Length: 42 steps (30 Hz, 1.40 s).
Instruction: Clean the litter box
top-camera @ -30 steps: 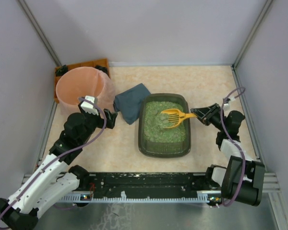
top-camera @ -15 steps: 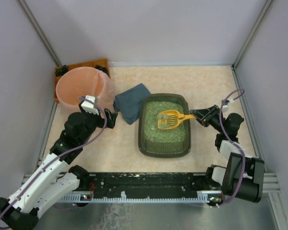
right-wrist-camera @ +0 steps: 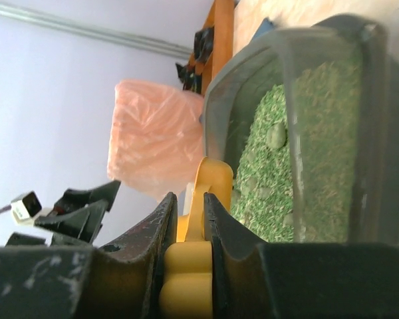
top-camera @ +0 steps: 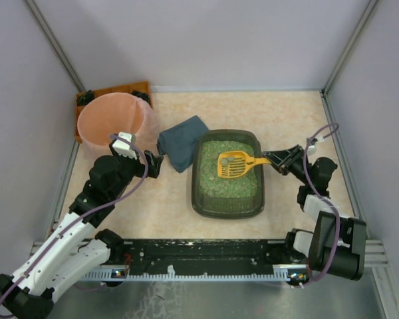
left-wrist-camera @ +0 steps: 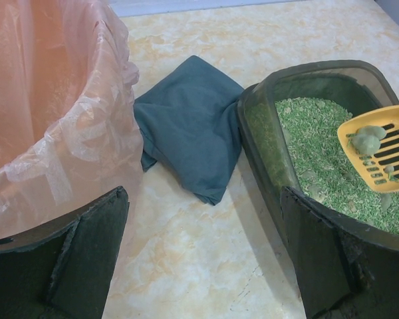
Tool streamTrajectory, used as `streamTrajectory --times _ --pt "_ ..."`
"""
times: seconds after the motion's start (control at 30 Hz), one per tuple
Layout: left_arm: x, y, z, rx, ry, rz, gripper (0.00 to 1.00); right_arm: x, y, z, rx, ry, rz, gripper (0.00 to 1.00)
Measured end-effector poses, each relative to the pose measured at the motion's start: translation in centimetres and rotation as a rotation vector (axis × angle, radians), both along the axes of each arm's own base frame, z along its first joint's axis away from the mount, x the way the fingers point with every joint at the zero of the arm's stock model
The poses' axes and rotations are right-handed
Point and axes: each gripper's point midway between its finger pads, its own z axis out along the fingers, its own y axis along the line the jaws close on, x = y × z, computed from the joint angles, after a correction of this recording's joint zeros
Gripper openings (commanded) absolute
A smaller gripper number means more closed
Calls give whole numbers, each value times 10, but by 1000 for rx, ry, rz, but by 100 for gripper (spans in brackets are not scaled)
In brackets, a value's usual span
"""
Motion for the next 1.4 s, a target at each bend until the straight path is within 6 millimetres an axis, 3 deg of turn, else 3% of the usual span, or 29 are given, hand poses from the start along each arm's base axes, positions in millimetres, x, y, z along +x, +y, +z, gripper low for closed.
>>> streamTrajectory --times 0.07,0.2,0.37,0.5,0.67,0.8,1.2,1.33,1.4 --pt "0 0 0 -1 0 0 99 -3 6 -1 -4 0 29 0" --pt "0 0 0 -1 1 -2 100 -1 -2 -4 -1 15 -10 0" --pt "0 0 0 -2 1 -4 99 -10 19 -6 -31 16 68 0" --pt "0 0 0 -3 1 -3 100 -4 -2 -2 -36 4 -14 0" --pt "0 0 0 -5 0 -7 99 -12 22 -2 -43 -3 71 0" --pt "0 -1 0 -6 3 -9 100 -5 2 -1 -25 4 -9 0" --pt "0 -1 0 -6 2 -11 99 -10 21 9 53 -33 60 0" --pt "0 -1 0 -7 2 -11 99 -6 8 9 60 -34 8 0" --pt "0 -1 0 -6 2 -11 99 -6 14 11 70 -42 19 0"
